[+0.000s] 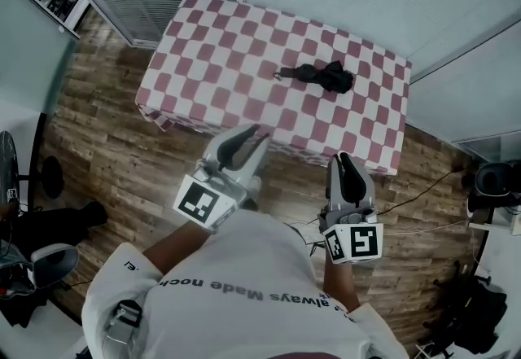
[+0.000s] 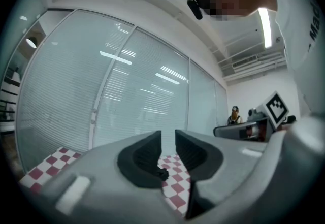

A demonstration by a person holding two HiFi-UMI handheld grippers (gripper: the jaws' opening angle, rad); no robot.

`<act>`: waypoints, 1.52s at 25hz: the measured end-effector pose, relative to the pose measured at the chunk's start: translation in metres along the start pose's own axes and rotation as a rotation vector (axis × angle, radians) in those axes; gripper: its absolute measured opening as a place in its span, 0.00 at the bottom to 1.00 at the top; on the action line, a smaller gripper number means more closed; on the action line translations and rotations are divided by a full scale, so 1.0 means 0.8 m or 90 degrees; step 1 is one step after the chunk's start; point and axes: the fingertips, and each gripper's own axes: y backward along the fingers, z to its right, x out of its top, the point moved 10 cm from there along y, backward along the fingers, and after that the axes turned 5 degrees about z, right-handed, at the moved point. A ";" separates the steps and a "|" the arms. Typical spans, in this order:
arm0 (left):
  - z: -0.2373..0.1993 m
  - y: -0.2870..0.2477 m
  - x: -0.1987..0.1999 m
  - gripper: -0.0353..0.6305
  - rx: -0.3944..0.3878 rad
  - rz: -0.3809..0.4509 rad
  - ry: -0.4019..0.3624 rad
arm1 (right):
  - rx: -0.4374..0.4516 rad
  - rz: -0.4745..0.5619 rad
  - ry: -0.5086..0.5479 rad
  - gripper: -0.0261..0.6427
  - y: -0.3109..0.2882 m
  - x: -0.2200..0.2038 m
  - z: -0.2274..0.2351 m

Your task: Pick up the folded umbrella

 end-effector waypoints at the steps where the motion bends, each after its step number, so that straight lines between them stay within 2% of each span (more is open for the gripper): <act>1: -0.010 -0.004 0.000 0.18 -0.004 -0.001 -0.004 | 0.001 0.001 0.000 0.12 -0.011 0.000 -0.002; 5: -0.038 -0.012 -0.002 0.18 -0.022 -0.007 -0.010 | 0.001 0.001 -0.001 0.12 -0.043 -0.001 -0.011; 10: -0.058 -0.021 -0.010 0.18 -0.026 -0.018 0.007 | -0.009 -0.009 -0.001 0.12 -0.062 -0.003 -0.009; 21: -0.072 -0.065 -0.017 0.18 -0.035 -0.026 0.018 | -0.015 -0.016 -0.007 0.12 -0.090 -0.007 0.025; 28: -0.077 -0.122 -0.025 0.18 -0.031 -0.041 0.014 | -0.010 -0.015 -0.016 0.12 -0.114 -0.010 0.080; 38: -0.075 -0.249 -0.032 0.18 -0.030 -0.036 -0.001 | -0.005 0.002 -0.018 0.12 -0.160 0.005 0.201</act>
